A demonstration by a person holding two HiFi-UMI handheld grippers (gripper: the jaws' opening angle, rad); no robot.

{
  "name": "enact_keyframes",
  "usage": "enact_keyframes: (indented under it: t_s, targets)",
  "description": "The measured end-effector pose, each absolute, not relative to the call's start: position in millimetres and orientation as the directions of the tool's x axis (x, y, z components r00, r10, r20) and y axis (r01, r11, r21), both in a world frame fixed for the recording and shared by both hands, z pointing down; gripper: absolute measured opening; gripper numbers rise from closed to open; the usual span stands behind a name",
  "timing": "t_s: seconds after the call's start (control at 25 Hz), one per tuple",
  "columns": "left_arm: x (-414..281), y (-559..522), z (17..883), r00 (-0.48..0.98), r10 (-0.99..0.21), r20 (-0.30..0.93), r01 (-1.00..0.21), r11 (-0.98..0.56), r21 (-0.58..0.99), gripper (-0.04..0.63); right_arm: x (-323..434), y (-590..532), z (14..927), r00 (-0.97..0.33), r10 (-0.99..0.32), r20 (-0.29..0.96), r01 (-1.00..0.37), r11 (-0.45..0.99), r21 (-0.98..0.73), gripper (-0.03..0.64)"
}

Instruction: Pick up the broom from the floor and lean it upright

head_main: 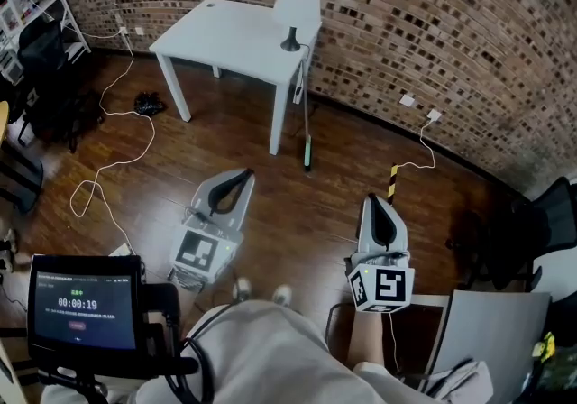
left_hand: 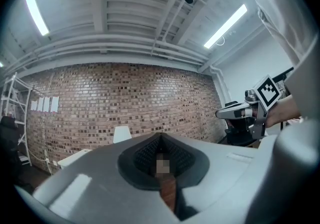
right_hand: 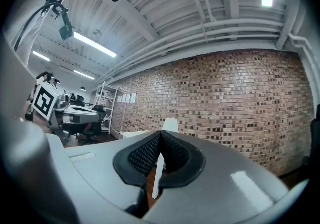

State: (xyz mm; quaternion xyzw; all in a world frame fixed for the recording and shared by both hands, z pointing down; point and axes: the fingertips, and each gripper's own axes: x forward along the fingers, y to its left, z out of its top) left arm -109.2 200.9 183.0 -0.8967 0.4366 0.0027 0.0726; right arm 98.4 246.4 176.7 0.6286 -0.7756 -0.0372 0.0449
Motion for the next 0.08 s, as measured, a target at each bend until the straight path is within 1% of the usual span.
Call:
enact_keyframes:
  t_s: [0.08]
  targets:
    - [-109.6, 202.4, 181.2, 0.617, -0.784, -0.070, -0.785, -0.608, -0.116, 0.002, 97.1, 246.8, 177.1, -0.208, -0.978, 0.025, -0.971, 0.210, 0.114, 0.011]
